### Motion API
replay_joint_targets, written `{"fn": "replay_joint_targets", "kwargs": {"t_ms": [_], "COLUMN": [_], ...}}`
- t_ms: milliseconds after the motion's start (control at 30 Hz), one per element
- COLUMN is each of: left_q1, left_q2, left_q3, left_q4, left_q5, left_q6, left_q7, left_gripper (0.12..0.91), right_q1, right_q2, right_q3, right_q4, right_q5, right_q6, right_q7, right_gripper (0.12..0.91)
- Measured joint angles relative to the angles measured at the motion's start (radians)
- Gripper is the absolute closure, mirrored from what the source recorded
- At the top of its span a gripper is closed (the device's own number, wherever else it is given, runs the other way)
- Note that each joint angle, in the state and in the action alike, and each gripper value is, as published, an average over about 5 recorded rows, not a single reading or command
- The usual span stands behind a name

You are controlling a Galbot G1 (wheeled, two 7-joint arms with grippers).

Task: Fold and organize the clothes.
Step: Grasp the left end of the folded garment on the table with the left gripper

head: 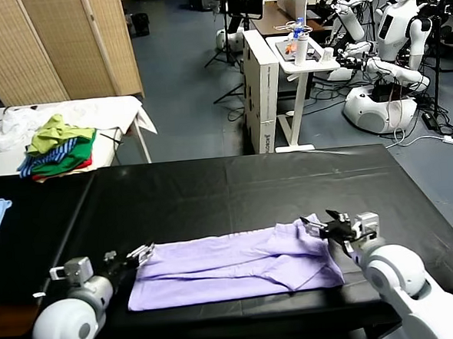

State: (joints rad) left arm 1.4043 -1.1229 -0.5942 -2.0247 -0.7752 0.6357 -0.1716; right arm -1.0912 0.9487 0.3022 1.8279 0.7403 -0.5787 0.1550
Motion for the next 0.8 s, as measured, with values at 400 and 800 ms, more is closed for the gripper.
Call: {"fn": "replay_joint_targets", "kwargs": {"t_ms": [400,800], "left_q1": [-0.024,-0.031], "left_q2": [-0.017,-0.053], "left_q3": [0.016,0.017], "left_q4": [0.047,0.055], "left_q5": [0.043,0.146], "left_q6": [-0.022,-0.041], "left_q7": [-0.003,0.050], "left_gripper": [0.870,0.814], "right_q1": [-0.020,-0.046], "right_q2": [0.048,0.049], "right_q3": [0.012,0.065], "right_q4": [-0.015,0.016], "right_q5": [-0.047,-0.041], "right_q6": [0.026,0.055], "right_q7": [0.015,-0.065], "right_gripper": [0.874,0.560]}}
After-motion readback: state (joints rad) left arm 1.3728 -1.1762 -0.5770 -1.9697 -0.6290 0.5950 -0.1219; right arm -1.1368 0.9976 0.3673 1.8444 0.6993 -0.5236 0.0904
